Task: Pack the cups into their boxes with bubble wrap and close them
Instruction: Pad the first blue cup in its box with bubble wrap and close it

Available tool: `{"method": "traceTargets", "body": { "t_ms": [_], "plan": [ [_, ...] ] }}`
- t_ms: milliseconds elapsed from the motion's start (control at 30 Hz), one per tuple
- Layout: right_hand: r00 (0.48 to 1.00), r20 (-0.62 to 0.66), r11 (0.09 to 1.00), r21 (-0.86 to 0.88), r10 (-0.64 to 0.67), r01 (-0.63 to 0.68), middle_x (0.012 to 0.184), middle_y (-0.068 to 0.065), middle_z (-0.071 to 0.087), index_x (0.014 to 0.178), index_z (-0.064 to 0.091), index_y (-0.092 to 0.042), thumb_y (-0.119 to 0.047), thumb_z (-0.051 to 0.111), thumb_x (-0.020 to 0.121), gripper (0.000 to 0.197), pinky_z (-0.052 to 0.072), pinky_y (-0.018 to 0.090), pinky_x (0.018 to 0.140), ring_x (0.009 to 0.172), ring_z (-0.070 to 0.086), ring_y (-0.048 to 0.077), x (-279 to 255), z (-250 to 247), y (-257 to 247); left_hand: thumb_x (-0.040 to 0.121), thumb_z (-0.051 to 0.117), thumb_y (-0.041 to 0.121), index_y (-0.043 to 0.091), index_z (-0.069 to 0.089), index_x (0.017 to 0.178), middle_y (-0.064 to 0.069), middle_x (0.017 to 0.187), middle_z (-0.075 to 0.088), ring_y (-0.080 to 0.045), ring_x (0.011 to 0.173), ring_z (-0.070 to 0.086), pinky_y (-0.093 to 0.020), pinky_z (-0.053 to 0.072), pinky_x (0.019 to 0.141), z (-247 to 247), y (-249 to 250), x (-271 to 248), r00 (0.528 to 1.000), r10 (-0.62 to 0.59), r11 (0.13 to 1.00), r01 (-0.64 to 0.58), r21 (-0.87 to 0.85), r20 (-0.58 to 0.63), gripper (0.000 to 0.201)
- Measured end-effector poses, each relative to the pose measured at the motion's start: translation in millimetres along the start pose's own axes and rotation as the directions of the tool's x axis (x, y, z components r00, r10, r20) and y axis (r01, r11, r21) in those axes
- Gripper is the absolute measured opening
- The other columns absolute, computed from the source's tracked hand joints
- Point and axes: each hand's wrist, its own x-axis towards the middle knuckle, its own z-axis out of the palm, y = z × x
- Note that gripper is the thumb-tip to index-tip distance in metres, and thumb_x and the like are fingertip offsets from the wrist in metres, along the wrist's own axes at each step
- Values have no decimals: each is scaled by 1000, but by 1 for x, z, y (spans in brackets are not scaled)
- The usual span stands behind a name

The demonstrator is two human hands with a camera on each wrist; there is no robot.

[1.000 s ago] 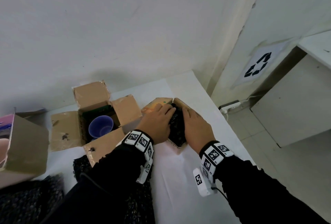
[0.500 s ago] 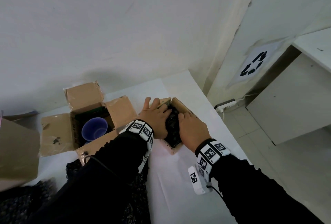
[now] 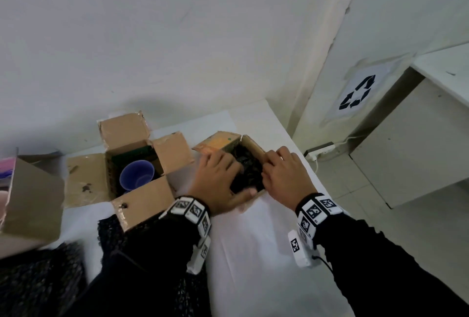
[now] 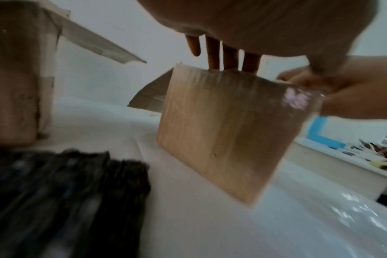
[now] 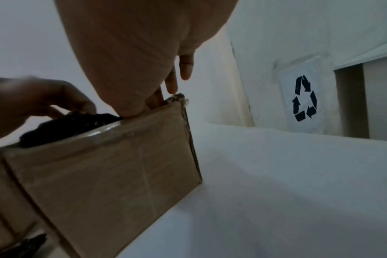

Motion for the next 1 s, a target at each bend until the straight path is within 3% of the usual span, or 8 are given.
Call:
{"method": "traceTargets", "body": {
  "t_ms": [67,200,333,467,567,733,900,1000],
  "plan": [
    [1000,-28,1000,14,-13,13,89,-1,60,80,64,-17,-30,53,85,18,40,39,68,88,49,26,-2,1,0,81,45,73,20,58,88,3,91,55,-23,91,48,-42,36,85,5,15,-17,999,50,999,-50,-2,10,56],
    [990,-68,986,106,-125,132,80,-7,63,79,57,-23,-43,46,94,29,37,38,77,86,52,19,-13,9,0,87,46,49,21,62,86,2,87,59,-24,84,54,-39,36,80,14,16,-31,997,77,996,-76,48,-30,32],
    [979,-100,968,164,-176,190,74,-9,60,81,58,-23,-47,59,82,24,34,38,88,82,55,15,-27,13,1,82,47,42,21,68,84,2,90,62,-23,94,54,-37,33,80,13,7,-35,999,43,995,-41,89,-19,30],
    [971,-121,948,222,-205,227,96,-6,58,99,56,-23,-24,63,77,23,35,35,83,92,53,20,-23,12,-14,78,53,41,20,64,94,0,101,60,-25,95,52,-36,38,77,6,7,-37,998,-42,998,44,37,-43,29],
    [968,-85,913,323,-237,251,91,-4,59,100,58,-22,-11,59,79,24,33,30,76,84,55,20,-21,17,-20,76,62,36,22,57,102,2,101,57,-23,91,51,-33,38,75,5,11,-38,993,-92,996,91,-18,-73,30],
    [976,-10,931,299,-216,209,84,-9,62,95,64,-27,-13,62,80,20,33,32,73,82,55,19,-19,24,-16,87,62,26,29,63,99,9,93,61,-18,88,55,-32,35,80,12,12,-41,996,18,1000,-17,18,-85,12],
    [975,-24,951,215,-222,222,85,-8,59,94,68,-29,-17,66,78,20,38,35,70,83,51,21,-18,28,-18,84,66,27,33,69,97,9,95,62,-21,97,53,-37,35,84,17,11,-42,997,-4,998,8,63,-71,16],
    [970,-45,953,184,-238,243,88,-5,57,97,63,-25,-9,64,72,30,34,33,72,83,53,20,-21,29,-21,78,70,23,35,69,94,9,93,59,-24,100,50,-42,32,87,13,13,-41,998,-43,988,49,148,-44,20]
  ]
}}
